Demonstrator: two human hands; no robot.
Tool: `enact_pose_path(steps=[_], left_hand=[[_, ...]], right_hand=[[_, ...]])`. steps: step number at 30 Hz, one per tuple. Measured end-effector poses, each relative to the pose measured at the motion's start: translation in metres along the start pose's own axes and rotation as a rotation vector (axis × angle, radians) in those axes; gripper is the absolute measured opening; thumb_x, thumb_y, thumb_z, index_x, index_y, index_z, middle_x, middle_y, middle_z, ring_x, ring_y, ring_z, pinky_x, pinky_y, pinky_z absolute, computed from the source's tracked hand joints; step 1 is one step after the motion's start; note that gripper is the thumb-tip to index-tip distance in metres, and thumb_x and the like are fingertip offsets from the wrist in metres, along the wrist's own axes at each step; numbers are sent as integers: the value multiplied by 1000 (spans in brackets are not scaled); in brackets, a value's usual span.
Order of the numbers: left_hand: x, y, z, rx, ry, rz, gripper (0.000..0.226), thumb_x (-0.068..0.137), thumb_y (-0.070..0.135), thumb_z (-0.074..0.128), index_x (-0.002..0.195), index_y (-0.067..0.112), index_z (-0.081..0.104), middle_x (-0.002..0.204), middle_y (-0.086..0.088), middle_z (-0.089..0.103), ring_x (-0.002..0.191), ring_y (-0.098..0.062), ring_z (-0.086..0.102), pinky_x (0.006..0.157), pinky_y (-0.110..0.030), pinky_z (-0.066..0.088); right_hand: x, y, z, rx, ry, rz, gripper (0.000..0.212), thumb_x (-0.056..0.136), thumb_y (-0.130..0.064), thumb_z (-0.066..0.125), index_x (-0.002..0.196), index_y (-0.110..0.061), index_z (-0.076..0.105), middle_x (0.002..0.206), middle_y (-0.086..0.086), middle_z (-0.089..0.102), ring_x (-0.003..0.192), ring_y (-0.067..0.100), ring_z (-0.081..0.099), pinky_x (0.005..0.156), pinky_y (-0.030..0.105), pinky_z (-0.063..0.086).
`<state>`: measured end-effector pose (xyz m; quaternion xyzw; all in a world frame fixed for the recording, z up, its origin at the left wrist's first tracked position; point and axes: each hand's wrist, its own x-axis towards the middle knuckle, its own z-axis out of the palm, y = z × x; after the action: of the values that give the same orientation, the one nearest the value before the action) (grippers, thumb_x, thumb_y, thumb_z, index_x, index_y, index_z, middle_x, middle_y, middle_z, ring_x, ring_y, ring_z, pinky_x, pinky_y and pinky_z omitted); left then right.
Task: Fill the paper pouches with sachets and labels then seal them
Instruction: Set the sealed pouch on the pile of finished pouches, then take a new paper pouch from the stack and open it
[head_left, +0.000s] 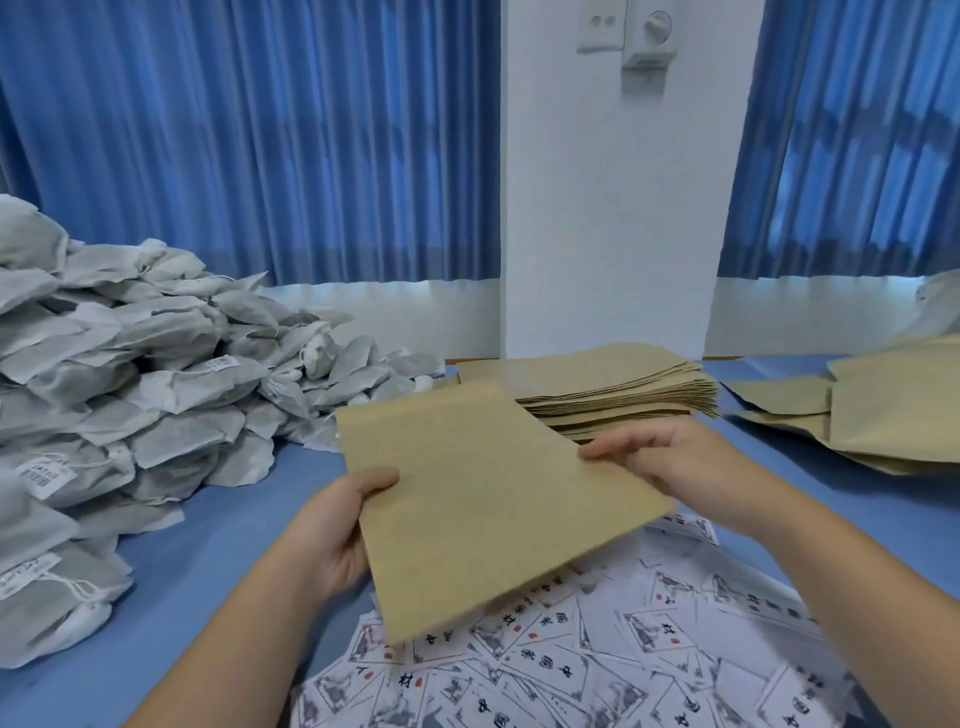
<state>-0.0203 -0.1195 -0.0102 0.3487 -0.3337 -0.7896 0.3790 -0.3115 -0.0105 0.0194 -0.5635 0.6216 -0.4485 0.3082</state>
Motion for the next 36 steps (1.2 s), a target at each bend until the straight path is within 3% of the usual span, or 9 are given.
enact_pose_path(steps=[4, 7, 9, 11, 17, 22, 29, 32, 36], left_hand=[[-4, -6, 12, -6, -45, 178, 34, 96, -7, 38, 124, 7, 53, 108, -19, 70, 90, -34, 71, 65, -44, 60], [-7, -10, 25, -123, -105, 229, 38, 95, -9, 39, 129, 6, 51, 115, -21, 67, 101, -37, 67, 80, -50, 57], [-8, -15, 31, -162, -137, 217, 39, 93, -9, 41, 129, 2, 51, 116, -20, 67, 102, -34, 67, 79, -47, 57], [-11, -17, 33, -161, -181, 160, 40, 86, -4, 48, 126, -1, 53, 115, -21, 67, 99, -33, 68, 75, -45, 59], [-9, -3, 14, -186, -192, 191, 41, 89, 24, 48, 125, 6, 58, 123, -15, 65, 108, -32, 65, 83, -49, 55], [-11, 10, 0, 0, -164, 43, 50, 77, 33, 58, 115, 1, 66, 117, -20, 66, 93, -31, 70, 74, -46, 58], [-14, -3, 17, 154, -153, 5, 47, 74, -2, 53, 121, -5, 53, 97, -24, 70, 73, -29, 72, 52, -34, 58], [-15, -6, 20, 91, -163, -18, 39, 78, -8, 46, 116, -6, 53, 97, -26, 70, 73, -32, 72, 50, -34, 58], [-16, -18, 24, 219, -78, -52, 26, 88, -9, 38, 109, -6, 54, 91, -27, 68, 68, -36, 70, 49, -43, 58]], right_hand=[[6, 1, -5, 199, 12, 133, 19, 95, -12, 57, 110, -16, 68, 102, 8, 74, 89, 26, 72, 70, 30, 59], [11, 4, -6, -78, 110, 216, 10, 91, -31, 63, 100, -30, 62, 98, 1, 71, 80, 21, 71, 72, 37, 59], [12, 2, -4, -280, 224, 178, 7, 92, -31, 60, 87, -31, 66, 95, -4, 67, 84, 16, 64, 77, 36, 56], [14, 1, -6, -349, 335, 122, 15, 93, -26, 57, 82, -28, 67, 92, -5, 66, 82, 12, 59, 65, 27, 48], [10, 0, -25, -562, 373, 35, 12, 93, -20, 55, 96, -28, 64, 81, -9, 63, 74, 6, 53, 56, 20, 33], [12, 3, -42, -719, 329, 119, 18, 95, -23, 52, 106, -29, 65, 91, -10, 63, 82, 11, 52, 61, 23, 35], [15, 4, -48, -852, 462, 124, 27, 91, -16, 51, 106, -29, 69, 110, -2, 67, 100, 23, 57, 82, 34, 50], [14, 4, -47, -833, 506, 130, 22, 90, -20, 52, 104, -26, 69, 105, 1, 67, 101, 26, 57, 83, 37, 50], [12, -3, -34, -894, 528, 108, 19, 86, -14, 48, 81, -20, 64, 85, 5, 62, 87, 29, 56, 69, 34, 45]])
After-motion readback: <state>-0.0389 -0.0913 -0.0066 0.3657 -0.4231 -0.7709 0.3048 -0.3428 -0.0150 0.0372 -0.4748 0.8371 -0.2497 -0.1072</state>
